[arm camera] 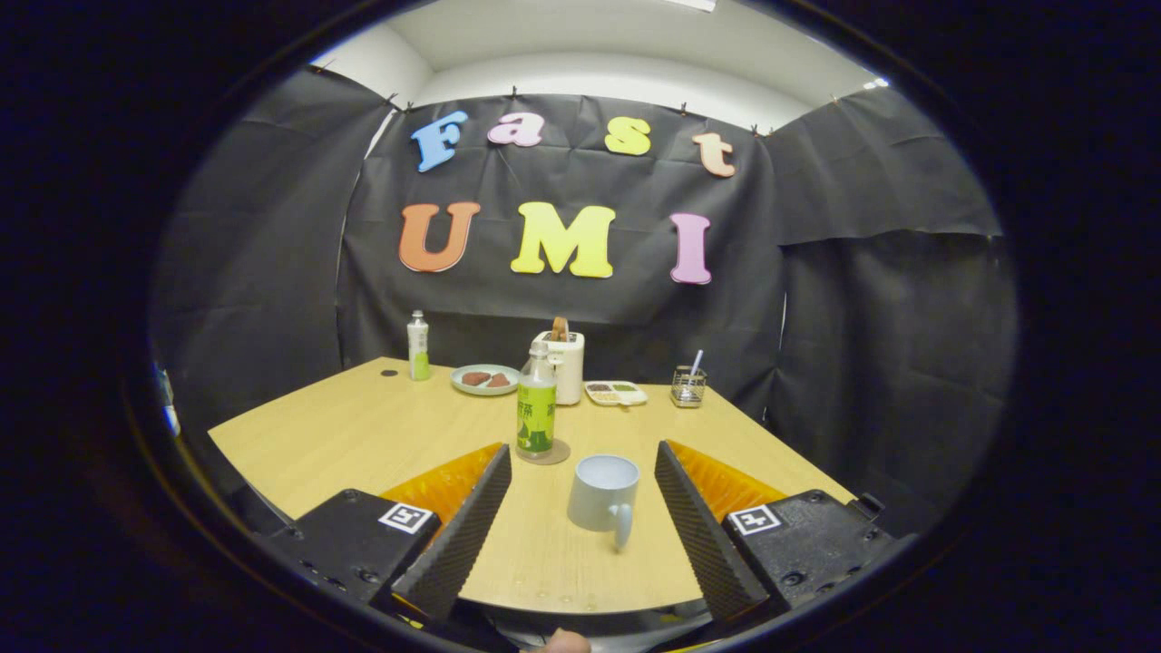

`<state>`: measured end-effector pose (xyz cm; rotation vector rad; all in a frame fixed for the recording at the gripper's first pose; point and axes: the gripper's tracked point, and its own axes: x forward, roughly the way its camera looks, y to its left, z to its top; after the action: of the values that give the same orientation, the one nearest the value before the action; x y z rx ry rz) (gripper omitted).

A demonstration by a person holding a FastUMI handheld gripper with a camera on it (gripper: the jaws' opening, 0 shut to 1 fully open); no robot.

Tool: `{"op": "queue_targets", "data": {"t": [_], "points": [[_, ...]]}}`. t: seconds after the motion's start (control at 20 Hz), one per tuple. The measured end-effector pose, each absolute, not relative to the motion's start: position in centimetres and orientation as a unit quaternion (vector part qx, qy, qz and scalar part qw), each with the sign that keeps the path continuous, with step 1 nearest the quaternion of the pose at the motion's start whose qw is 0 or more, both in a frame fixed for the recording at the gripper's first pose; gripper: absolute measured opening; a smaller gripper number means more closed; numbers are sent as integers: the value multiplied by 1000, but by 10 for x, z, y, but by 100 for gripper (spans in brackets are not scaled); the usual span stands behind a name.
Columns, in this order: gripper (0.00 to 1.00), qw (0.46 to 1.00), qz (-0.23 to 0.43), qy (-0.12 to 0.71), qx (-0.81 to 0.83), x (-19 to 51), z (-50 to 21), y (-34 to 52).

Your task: Take the bottle from table, then pour the juice into the cup, finally place the bottle on the coaster

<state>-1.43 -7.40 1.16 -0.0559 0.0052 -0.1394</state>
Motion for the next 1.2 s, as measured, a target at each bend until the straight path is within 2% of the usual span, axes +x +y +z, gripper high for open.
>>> {"op": "queue_targets", "data": {"t": [1.2], "points": [[100,994,-67,-88,19,-66,48,-85]]}}
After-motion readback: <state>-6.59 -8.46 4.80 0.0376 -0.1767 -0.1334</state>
